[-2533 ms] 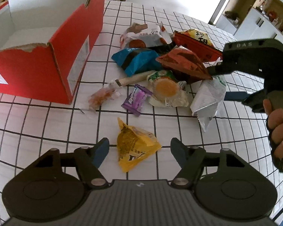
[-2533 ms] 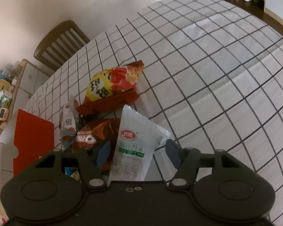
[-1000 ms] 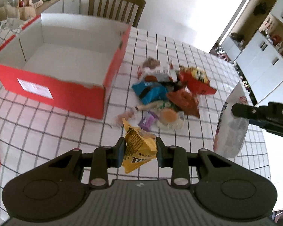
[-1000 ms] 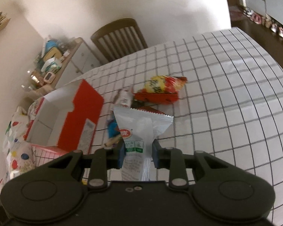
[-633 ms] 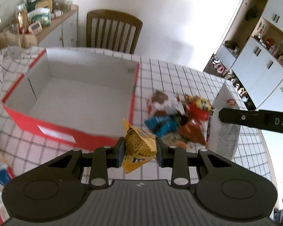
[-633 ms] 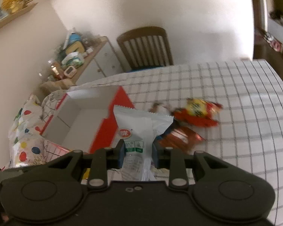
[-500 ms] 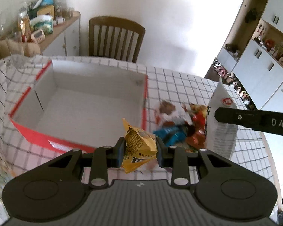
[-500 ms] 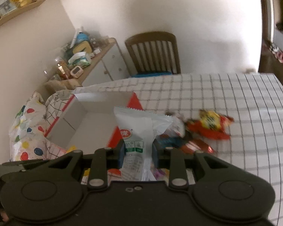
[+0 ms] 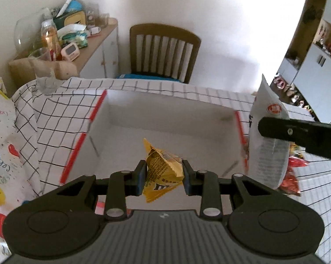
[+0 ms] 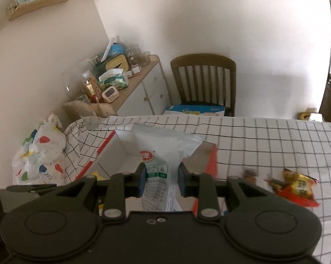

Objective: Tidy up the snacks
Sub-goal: 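Carry both packets over the red box and open both tools to drop them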

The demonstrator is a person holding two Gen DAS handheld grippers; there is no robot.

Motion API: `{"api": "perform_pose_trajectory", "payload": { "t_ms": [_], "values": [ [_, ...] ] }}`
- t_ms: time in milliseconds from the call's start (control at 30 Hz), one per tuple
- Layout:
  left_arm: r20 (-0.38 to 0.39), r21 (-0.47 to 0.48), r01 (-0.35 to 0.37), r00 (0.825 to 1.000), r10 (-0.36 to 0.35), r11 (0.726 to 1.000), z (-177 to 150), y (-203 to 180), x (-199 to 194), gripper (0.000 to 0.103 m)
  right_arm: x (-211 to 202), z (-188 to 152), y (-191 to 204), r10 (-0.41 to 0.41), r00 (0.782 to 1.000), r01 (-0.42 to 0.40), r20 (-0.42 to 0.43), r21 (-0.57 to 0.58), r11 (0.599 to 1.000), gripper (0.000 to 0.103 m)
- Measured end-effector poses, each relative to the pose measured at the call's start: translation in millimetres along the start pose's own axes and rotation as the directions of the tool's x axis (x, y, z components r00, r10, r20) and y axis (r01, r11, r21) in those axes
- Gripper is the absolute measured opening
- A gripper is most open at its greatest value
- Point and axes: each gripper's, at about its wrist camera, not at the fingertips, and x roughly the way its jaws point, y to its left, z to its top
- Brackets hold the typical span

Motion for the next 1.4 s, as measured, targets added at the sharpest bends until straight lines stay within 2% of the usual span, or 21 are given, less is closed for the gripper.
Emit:
{"api": "perform_pose_trajectory", "payload": {
  "t_ms": [300,500,800,1033,1133,1200,1233,1300,1400],
  "values": [
    [-0.069,-0.009,-0.012,0.998,0.011,1.0,8,26,45,0.033,62,-9,15,-0.05,0.996,0.05,-0.072,-0.005,0.999,0.028],
    [-0.135,0.003,-0.006,0.991,0.007,1.0,10,29,74,0.033,96,-20,20,-0.118,0.984,0.113,-0.136,-0.043,0.993,0.028],
    [-0.251,0.033,0.011,0.968,-0.002,0.999,4,30,110,0.034,123,-34,25,-0.141,0.964,0.127,-0.225,-0.075,0.989,0.028],
    [-0.279,0.057,0.022,0.96,-0.005,0.998,-2,28,120,0.035,135,-43,25,-0.163,0.945,0.145,-0.285,-0.085,0.986,0.031],
    [-0.268,0.078,0.017,0.963,0.005,0.997,0,26,121,0.045,133,-43,25,-0.166,0.945,0.147,-0.282,-0.087,0.985,0.038],
    [-0.26,0.082,0.003,0.966,0.018,0.997,0,26,119,0.061,131,-43,24,-0.168,0.946,0.15,-0.279,-0.084,0.985,0.041],
    [-0.254,0.079,-0.002,0.967,0.022,0.997,0,27,117,0.065,130,-42,23,-0.169,0.946,0.152,-0.277,-0.082,0.985,0.042],
    [-0.241,0.074,-0.001,0.97,0.019,0.997,1,27,112,0.068,127,-42,21,-0.169,0.947,0.155,-0.274,-0.073,0.985,0.044],
    [-0.223,0.079,0.002,0.975,0.015,0.997,3,26,104,0.068,120,-42,18,-0.165,0.951,0.156,-0.261,-0.055,0.986,0.054]
  ]
}}
